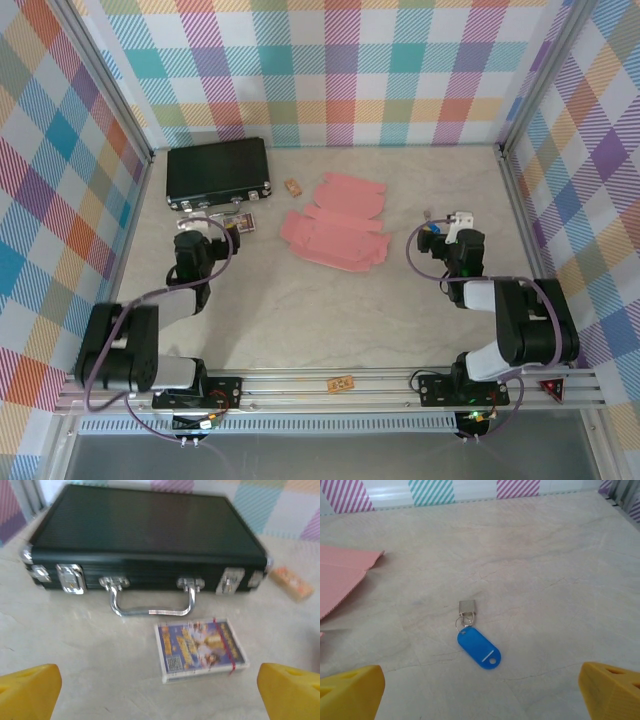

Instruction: Fold the paper box

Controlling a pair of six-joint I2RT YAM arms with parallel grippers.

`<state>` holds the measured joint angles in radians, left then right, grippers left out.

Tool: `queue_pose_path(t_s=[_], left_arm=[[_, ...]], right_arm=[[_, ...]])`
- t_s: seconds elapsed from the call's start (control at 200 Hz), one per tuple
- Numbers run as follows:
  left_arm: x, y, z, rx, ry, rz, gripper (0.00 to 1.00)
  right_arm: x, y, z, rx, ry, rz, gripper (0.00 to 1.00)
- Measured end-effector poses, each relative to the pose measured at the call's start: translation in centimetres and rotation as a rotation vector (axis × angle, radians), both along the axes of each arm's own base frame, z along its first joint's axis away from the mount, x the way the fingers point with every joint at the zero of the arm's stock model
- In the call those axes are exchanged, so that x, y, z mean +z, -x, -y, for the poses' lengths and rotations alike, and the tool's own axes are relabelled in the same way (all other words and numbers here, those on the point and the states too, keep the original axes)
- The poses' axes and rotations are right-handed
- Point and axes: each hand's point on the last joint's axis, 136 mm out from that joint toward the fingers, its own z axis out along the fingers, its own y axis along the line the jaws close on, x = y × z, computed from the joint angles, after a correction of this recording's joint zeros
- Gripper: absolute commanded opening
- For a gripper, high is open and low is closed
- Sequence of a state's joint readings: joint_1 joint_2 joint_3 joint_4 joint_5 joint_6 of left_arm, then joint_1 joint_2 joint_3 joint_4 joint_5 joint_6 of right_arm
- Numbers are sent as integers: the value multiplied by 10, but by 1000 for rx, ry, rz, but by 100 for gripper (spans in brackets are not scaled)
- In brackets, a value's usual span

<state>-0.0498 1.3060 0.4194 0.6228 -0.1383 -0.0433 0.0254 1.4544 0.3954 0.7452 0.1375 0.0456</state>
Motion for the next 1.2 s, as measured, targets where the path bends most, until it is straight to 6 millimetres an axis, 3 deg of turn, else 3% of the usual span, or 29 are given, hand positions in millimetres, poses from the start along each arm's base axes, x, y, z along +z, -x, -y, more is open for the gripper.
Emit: queue_pose_path(t_s=[0.125, 0.195, 0.29, 0.38, 0.47, 0.555, 0.675, 0.775, 0.965, 1.105, 1.2], left_arm=[[40, -1, 2, 26, 87, 24, 100], [52, -2, 10, 15, 143, 8, 92], [51, 0, 34, -31, 221, -50, 82], [41, 5, 73, -118, 286, -136, 69], [29, 9, 117, -216, 309, -226, 57], [19, 10, 157, -300, 325, -303, 39], [10, 2, 203, -402, 334, -387, 14], [-1, -8, 234, -451, 358, -448, 0], [-36, -15, 271, -494, 364, -556, 0], [-61, -16, 281, -500, 367, -620, 0], [-74, -14, 286, -503, 364, -662, 0]], right_arm=[[22, -10, 2, -23, -21, -74, 99], [43, -21, 0, -32, -57, -100, 99], [59, -26, -10, -14, -136, -161, 99], [61, -22, -28, 40, -216, -237, 99], [52, -13, -54, 106, -260, -318, 99], [40, -1, -94, 211, -273, -405, 97], [29, 16, -147, 346, -280, -502, 78], [21, 23, -181, 432, -281, -561, 57], [-8, 21, -207, 481, -296, -670, 30], [-28, 15, -211, 460, -295, -729, 20], [-41, 12, -211, 439, -288, -767, 19]])
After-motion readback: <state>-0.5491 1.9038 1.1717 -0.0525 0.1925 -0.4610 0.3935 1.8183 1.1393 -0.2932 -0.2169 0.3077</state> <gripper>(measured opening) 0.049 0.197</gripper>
